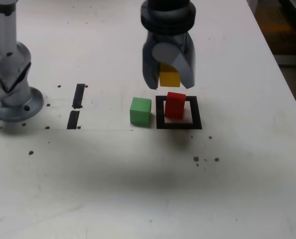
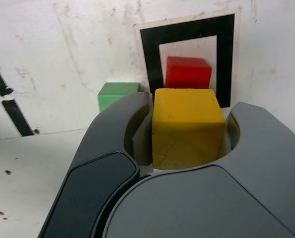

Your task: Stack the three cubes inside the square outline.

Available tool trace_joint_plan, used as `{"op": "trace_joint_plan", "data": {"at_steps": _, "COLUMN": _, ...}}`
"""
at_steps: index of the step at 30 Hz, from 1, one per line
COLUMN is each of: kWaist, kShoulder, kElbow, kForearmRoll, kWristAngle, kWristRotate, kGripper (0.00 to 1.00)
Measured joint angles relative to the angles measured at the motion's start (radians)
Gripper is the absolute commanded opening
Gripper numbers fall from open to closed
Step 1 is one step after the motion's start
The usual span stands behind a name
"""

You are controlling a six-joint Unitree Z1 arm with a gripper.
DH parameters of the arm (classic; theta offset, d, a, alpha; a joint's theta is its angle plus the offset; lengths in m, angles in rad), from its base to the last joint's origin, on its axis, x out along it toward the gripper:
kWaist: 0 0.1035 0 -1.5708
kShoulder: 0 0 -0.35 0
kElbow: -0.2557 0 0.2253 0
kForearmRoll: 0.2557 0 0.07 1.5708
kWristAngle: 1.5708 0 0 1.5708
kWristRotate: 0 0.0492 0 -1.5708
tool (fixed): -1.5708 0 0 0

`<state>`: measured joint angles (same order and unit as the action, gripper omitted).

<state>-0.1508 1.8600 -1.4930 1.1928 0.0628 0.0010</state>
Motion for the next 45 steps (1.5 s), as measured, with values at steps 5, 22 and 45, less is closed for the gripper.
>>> {"op": "trace_joint_plan", "data": {"at_steps": 5, "kWaist": 0.022, "kShoulder": 0.037, "kElbow": -0.007, "kForearmRoll": -0.035, "kWristAngle": -0.018, "kWristRotate": 0.02, "kGripper": 0.07}}
{"op": "trace_joint_plan", "data": {"at_steps": 22, "kWaist": 0.033, "kShoulder": 0.084, "kElbow": 0.018, "kForearmRoll": -0.103, "kWristAngle": -0.019, "kWristRotate": 0.037, "kGripper": 0.11}}
{"op": "trace_joint_plan", "data": {"at_steps": 45, "kWaist": 0.033, "kShoulder": 0.087, "kElbow": 0.054, "kForearmRoll": -0.12, "kWristAngle": -0.024, "kWristRotate": 0.068, "kGripper": 0.5}}
